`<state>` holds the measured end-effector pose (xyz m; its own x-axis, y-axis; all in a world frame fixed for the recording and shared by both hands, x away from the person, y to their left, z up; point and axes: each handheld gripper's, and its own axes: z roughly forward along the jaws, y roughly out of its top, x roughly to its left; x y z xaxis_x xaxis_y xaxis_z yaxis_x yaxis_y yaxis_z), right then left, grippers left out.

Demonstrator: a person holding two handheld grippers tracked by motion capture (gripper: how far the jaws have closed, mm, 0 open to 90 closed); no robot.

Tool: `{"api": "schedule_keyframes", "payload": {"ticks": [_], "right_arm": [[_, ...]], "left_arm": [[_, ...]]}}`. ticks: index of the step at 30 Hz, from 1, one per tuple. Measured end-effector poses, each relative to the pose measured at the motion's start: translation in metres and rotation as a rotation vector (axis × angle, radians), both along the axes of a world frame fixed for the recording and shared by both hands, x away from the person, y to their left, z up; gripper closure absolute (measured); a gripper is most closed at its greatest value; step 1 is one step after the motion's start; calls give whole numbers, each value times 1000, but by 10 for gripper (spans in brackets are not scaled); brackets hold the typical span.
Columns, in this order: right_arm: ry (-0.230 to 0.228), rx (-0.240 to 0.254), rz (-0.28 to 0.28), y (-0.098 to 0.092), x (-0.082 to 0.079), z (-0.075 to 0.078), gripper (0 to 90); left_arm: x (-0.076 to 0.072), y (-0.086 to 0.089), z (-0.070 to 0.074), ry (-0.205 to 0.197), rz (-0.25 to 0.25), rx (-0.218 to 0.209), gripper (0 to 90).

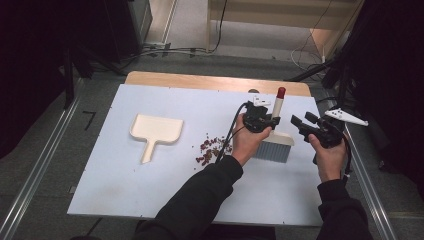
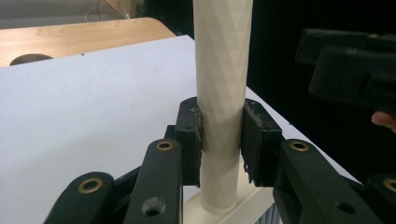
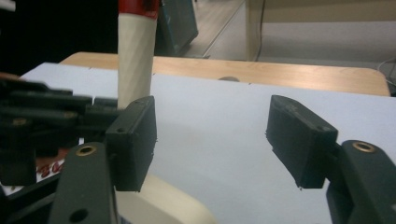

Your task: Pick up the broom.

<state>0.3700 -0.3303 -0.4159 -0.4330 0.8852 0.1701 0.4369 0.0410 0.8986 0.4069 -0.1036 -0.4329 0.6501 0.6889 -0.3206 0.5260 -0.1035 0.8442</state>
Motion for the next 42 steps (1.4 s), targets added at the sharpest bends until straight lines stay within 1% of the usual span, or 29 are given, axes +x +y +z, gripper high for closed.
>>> {"api": "schedule_keyframes", "payload": {"ticks": [2,3,5,6,7,10,11,12,13,14,15,18,23,28,29,33,34,39,42], "right_arm": [[2,-18,33,2,-2,-5,299],[3,-22,36,2,-3,-7,298],[9,-24,45,2,-4,-9,292],[11,-25,60,2,-5,-11,291],[11,-25,60,2,-5,-11,291],[22,-21,90,1,-6,-15,291],[22,-21,90,1,-6,-15,291],[29,-22,114,2,-6,-16,291],[29,-22,114,2,-6,-16,291],[41,-35,137,4,-4,-19,290],[50,-37,153,5,-4,-20,291],[57,-52,202,9,-3,-24,291],[72,-75,225,15,0,-29,291],[77,-75,261,18,2,-31,280],[77,-75,261,18,2,-31,280],[56,-102,305,22,2,-29,260],[55,-107,309,23,3,-29,259],[52,-114,323,24,5,-31,259],[63,-107,337,25,7,-33,252]], "left_arm": [[-1,1,1,-5,-6,-4,717],[-1,2,1,-7,-7,-4,717],[-1,3,1,-8,-8,-5,717],[-1,3,2,-8,-9,-6,717],[-1,4,2,-9,-12,-5,717],[-2,5,3,-12,-16,-5,718],[-2,5,3,-12,-15,-6,718],[-2,5,3,-13,-18,-8,718],[-2,5,3,-14,-21,-10,718],[-2,6,3,-15,-23,-10,718],[-2,6,3,-15,-25,-10,718],[-3,7,3,-21,-35,-17,718],[-3,8,4,-23,-50,-16,718],[-4,9,6,-27,-62,-19,718],[-4,9,6,-27,-65,-20,718],[-6,9,7,-31,-80,-23,718],[-6,9,8,-33,-88,-23,718],[-8,9,10,-38,-104,-31,718],[-9,9,10,-40,-112,-27,718]]}}
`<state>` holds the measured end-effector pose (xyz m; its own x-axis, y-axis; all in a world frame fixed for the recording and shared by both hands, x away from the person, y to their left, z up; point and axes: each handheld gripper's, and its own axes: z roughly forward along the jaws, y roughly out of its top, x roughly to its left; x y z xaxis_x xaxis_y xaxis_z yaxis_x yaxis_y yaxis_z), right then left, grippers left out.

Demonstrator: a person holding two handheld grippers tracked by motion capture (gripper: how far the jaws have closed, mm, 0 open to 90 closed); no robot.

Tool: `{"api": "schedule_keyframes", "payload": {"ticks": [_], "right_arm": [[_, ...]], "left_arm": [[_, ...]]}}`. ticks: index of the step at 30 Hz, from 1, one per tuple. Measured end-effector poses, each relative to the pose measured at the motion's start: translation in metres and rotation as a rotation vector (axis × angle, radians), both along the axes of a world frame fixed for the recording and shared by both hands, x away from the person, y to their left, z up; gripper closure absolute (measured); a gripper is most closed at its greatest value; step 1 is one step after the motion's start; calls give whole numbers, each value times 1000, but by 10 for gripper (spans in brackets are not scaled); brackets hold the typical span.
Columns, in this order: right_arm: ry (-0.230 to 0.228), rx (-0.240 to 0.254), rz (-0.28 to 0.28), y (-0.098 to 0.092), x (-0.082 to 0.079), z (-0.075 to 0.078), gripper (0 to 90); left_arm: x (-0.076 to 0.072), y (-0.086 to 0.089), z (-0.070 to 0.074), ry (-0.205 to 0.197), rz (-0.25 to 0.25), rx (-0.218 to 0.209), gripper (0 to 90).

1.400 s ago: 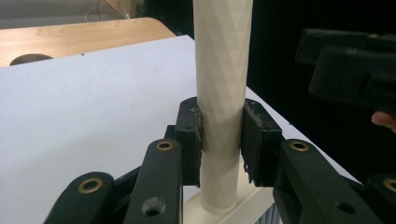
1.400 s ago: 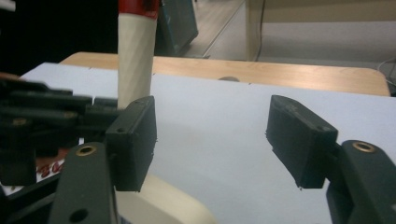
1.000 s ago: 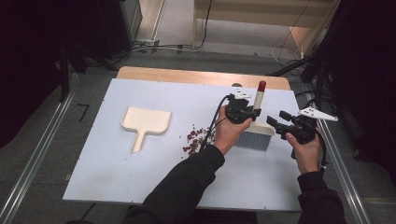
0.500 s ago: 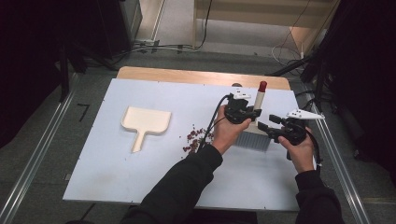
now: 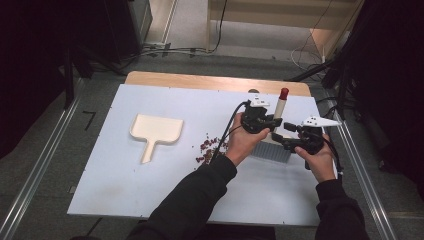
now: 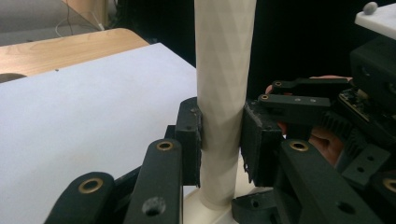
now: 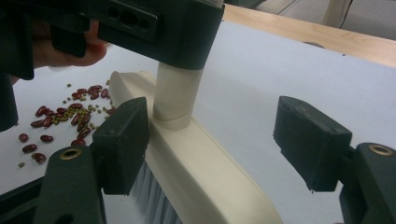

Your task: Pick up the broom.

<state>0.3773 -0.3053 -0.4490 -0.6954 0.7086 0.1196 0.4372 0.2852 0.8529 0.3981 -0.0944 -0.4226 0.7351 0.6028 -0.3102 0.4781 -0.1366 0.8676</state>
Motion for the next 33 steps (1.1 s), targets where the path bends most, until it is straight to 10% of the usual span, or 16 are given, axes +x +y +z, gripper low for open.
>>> {"api": "schedule_keyframes", "payload": {"ticks": [24,33], "right_arm": [[67,26,119,10,7,-12,255],[133,16,182,16,10,-12,407]], "left_arm": [[-4,-1,4,-20,-122,-11,718],[-4,2,6,-28,-130,-3,717]]}}
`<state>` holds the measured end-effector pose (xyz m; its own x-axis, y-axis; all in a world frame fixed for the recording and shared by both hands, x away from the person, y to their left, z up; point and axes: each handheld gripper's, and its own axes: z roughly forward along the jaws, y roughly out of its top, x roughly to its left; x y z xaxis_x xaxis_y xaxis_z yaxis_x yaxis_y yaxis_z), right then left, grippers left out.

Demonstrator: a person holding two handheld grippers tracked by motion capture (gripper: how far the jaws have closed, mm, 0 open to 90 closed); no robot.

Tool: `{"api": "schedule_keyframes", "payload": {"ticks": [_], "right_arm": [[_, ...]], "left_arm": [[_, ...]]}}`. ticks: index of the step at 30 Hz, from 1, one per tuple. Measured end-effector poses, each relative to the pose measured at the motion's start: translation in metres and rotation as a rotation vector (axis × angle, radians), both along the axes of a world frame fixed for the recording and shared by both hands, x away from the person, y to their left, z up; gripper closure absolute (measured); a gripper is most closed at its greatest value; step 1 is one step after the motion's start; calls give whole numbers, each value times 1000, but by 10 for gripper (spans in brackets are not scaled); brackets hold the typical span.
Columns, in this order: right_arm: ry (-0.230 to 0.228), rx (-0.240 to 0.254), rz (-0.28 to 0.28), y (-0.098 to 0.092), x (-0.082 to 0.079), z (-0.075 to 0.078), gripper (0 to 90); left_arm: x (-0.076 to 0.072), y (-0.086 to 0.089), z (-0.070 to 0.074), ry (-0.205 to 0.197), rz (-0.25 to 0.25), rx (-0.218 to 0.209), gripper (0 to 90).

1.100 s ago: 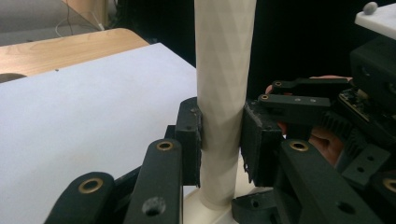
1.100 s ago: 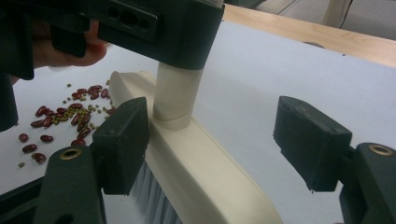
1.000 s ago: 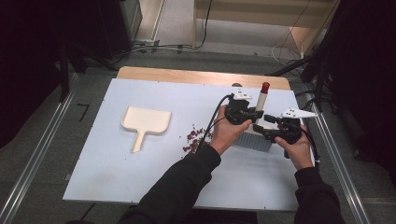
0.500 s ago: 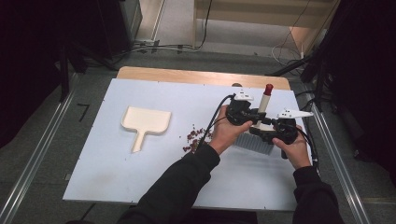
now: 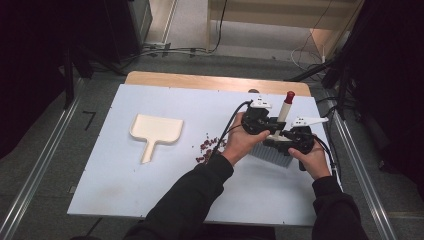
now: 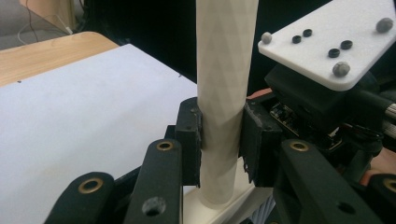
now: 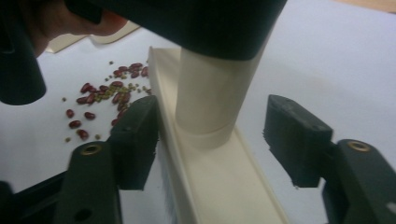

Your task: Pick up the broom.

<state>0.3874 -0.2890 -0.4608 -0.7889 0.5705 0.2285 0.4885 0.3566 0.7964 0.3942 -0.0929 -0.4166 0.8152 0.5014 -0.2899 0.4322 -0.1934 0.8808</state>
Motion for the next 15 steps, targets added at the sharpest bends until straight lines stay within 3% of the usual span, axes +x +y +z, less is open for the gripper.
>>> {"api": "schedule_keyframes", "payload": {"ticks": [9,15], "right_arm": [[82,17,65,2,1,2,613],[103,22,70,1,2,2,628]], "left_arm": [[-4,-3,0,-12,-30,13,716],[-4,-3,-1,-12,-35,13,716]]}}
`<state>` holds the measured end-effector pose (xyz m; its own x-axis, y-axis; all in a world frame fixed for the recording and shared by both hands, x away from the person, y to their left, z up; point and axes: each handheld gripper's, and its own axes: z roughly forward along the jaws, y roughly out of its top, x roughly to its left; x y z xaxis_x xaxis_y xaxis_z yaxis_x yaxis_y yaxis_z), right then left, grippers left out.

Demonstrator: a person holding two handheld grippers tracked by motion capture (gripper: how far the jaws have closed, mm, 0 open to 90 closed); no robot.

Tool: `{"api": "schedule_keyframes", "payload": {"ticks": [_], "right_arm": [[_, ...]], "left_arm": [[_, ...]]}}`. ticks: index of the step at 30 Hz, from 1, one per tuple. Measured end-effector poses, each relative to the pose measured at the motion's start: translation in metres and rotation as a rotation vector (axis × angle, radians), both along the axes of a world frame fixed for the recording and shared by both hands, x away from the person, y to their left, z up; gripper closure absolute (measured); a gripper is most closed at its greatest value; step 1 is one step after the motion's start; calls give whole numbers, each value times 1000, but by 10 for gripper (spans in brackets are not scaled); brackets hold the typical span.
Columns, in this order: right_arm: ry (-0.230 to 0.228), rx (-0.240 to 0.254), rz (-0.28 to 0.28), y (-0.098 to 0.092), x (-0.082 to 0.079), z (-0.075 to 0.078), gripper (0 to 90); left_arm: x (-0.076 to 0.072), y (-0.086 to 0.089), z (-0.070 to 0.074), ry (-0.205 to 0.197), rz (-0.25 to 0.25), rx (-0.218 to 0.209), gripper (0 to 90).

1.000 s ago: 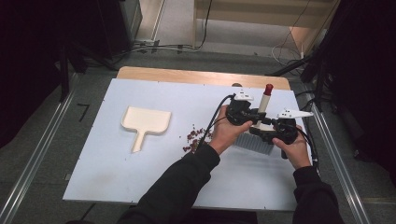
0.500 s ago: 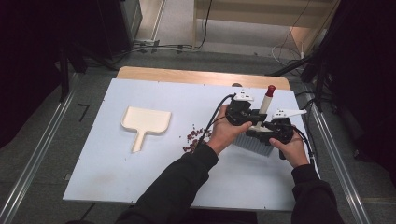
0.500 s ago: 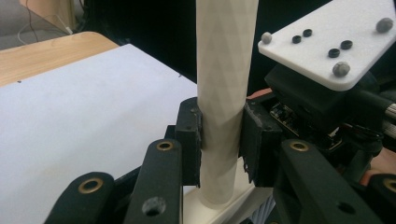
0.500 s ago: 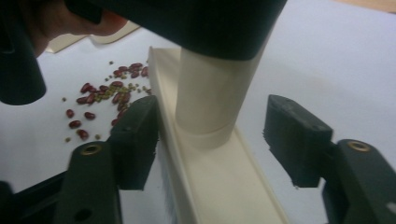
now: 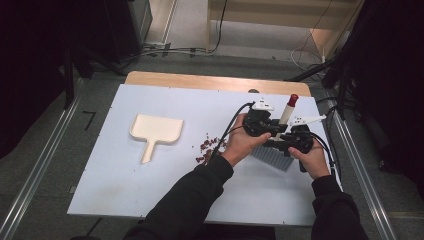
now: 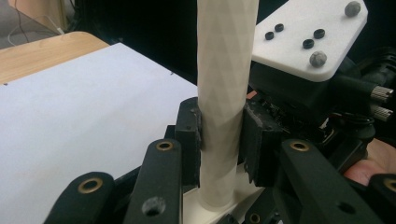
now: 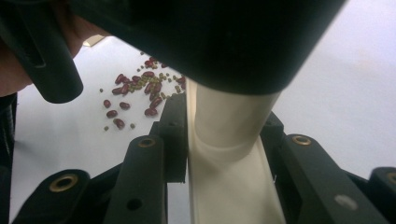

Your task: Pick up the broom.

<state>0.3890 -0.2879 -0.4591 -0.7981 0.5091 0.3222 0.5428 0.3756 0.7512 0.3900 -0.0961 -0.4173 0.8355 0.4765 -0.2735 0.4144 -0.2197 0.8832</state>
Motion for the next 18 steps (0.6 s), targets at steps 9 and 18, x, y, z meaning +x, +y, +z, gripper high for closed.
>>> {"api": "schedule_keyframes", "payload": {"ticks": [9,18], "right_arm": [[6,-13,-11,1,1,0,642],[-8,15,-42,-2,0,3,643]], "left_arm": [[-1,2,-1,-2,12,-15,677],[-4,15,1,1,41,-14,557]]}}
